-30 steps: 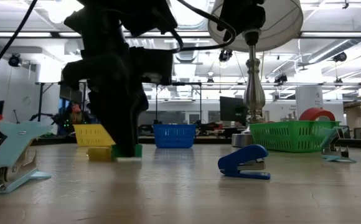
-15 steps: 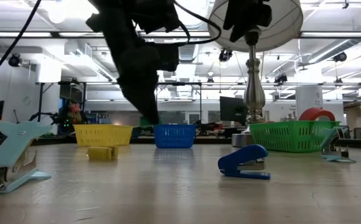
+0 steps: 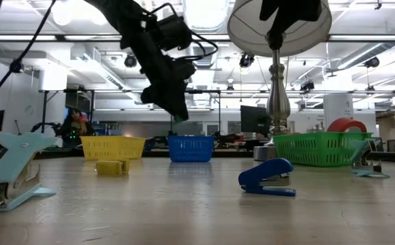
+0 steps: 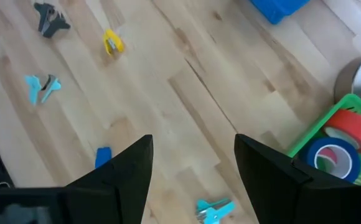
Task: Pick and place Stapler, Stapler remover, tape
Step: Put the green small stapler into the blue bin, then put the yellow small stapler into the blue bin
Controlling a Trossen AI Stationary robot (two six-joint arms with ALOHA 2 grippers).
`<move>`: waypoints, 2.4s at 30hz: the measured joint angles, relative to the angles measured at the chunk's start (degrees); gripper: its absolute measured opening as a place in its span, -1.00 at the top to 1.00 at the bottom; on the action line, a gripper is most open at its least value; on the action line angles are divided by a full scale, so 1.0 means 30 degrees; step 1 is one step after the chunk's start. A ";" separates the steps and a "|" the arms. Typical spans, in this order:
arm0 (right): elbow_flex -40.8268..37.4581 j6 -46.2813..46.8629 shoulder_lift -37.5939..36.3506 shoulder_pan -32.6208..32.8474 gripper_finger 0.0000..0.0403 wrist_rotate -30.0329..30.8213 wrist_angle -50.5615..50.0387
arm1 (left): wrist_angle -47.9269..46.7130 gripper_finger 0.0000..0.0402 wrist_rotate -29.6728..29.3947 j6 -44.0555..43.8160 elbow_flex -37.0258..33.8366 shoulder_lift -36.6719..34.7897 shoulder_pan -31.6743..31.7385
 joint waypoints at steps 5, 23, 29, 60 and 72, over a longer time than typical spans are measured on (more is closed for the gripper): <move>0.0000 0.0416 0.0000 0.0471 -0.09 0.0004 0.0019 | 0.1716 0.54 0.0880 0.0181 0.0479 0.0398 0.1789; 0.0000 0.0576 0.0000 0.0559 -0.09 0.0624 0.0063 | 0.2416 0.54 0.2680 -0.1435 0.1085 0.4029 0.4220; 0.0000 0.0661 0.0000 0.0559 -0.09 0.0947 0.0186 | 0.2783 0.54 0.2700 -0.1691 0.1085 0.4218 0.4277; 0.0000 0.0320 0.0007 0.0552 -0.09 0.1450 0.0461 | -0.1098 0.10 0.8424 -0.2000 0.3715 0.3088 0.3889; 0.0000 -0.0099 0.0022 0.0552 -0.09 0.1513 0.0490 | -0.7494 0.20 0.8913 0.3007 0.1040 0.0322 -0.1589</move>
